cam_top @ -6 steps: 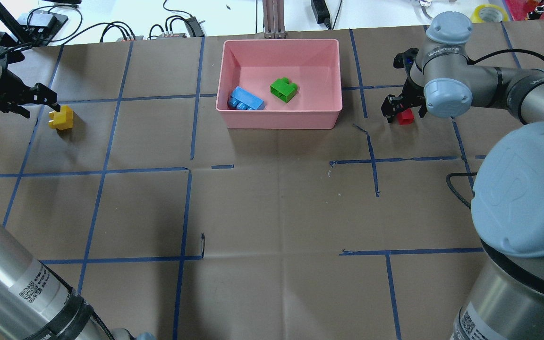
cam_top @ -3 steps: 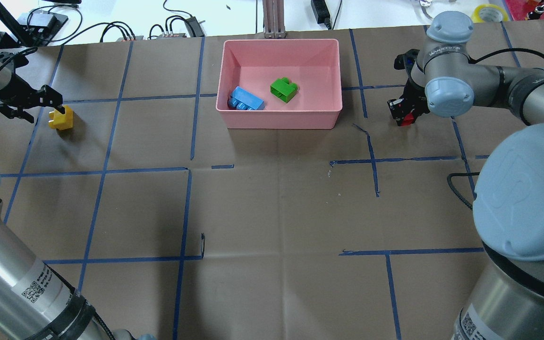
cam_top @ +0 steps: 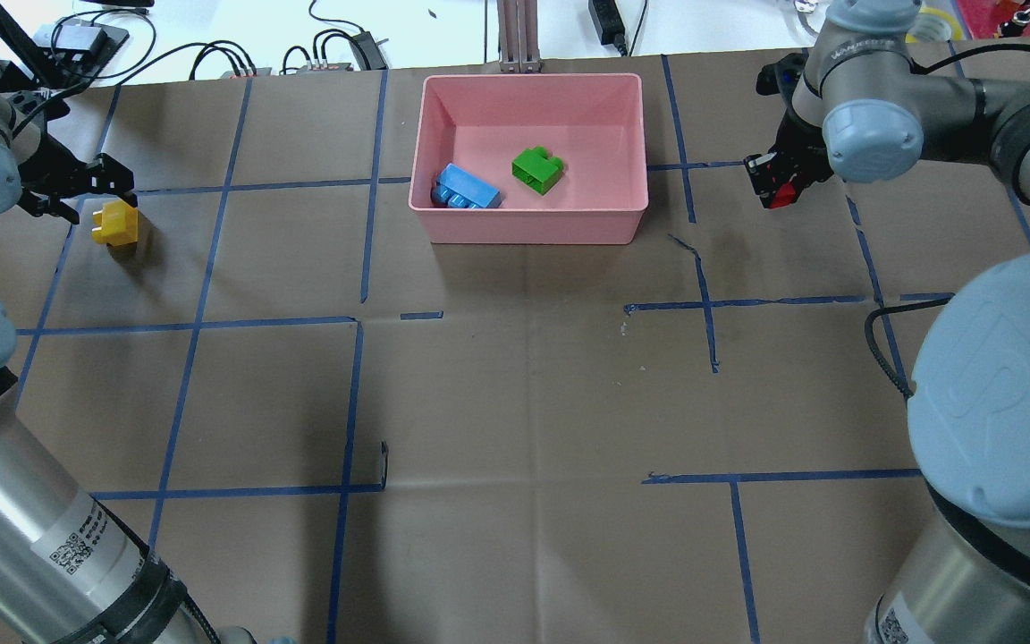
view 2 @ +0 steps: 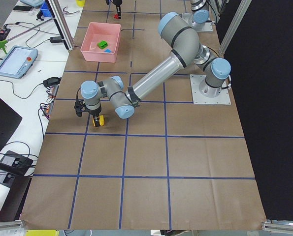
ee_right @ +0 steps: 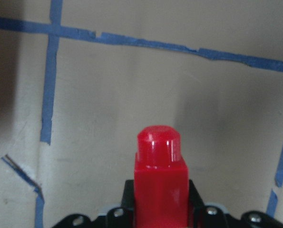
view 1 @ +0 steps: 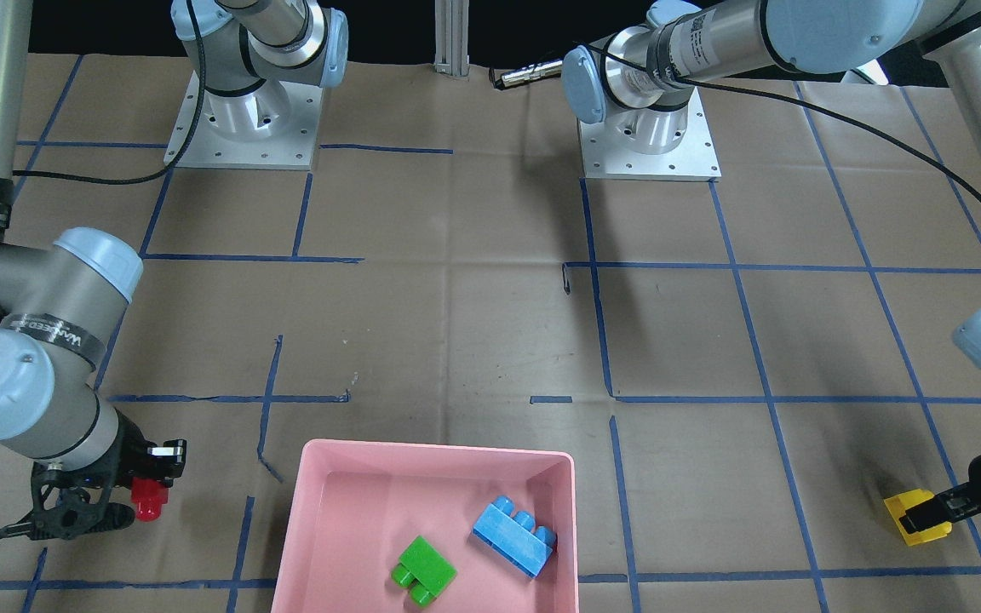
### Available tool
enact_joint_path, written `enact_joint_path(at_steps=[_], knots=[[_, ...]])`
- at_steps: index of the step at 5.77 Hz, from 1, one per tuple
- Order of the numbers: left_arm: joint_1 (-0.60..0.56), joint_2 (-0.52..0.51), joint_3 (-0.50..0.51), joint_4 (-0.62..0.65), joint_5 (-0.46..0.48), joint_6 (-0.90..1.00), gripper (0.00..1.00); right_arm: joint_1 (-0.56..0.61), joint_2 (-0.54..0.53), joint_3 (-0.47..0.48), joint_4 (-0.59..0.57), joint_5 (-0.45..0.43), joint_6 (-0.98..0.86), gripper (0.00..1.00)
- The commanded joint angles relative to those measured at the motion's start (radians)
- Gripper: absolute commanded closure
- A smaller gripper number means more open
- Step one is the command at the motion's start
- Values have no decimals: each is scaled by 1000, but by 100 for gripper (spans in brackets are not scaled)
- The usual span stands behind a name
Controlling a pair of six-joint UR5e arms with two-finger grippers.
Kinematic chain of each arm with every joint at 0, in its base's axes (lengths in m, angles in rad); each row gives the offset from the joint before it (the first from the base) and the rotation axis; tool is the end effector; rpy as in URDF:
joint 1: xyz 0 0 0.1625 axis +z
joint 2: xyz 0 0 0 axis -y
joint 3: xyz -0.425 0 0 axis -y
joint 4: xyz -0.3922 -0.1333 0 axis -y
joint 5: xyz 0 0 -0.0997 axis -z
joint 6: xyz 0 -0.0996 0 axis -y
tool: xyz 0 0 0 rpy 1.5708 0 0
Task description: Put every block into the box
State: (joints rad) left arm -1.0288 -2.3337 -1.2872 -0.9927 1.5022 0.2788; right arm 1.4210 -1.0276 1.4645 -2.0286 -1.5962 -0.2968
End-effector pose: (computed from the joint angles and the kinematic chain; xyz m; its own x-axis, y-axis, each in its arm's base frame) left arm 0.2672 -0.7154 0.1998 -0.9663 -0.2546 0.0384 -0.2573 0.9596 -0.1136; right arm 0.0283 -0.6887 0.2629 -0.9888 -0.1460 0.0304 -0.1464 0.9891 -0.0126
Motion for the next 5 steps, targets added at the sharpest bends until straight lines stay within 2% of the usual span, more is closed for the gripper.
enact_joint_path(at_steps=[1, 2, 3, 4, 5], knots=[[9, -9, -3, 8, -3, 8, 0, 33, -28, -183, 215, 97, 97, 94], [6, -19, -3, 8, -5, 8, 0, 86, -25, -241, 238, 173, 216, 93], [1, -22, -9, 8, -31, 7, 0, 148, -5, -254, 219, 277, 370, 93], [3, -22, -24, 8, -60, 7, 1, 201, 32, -256, 130, 395, 468, 93], [4, -21, -30, 8, -60, 11, 1, 260, 87, -257, 11, 422, 601, 93]])
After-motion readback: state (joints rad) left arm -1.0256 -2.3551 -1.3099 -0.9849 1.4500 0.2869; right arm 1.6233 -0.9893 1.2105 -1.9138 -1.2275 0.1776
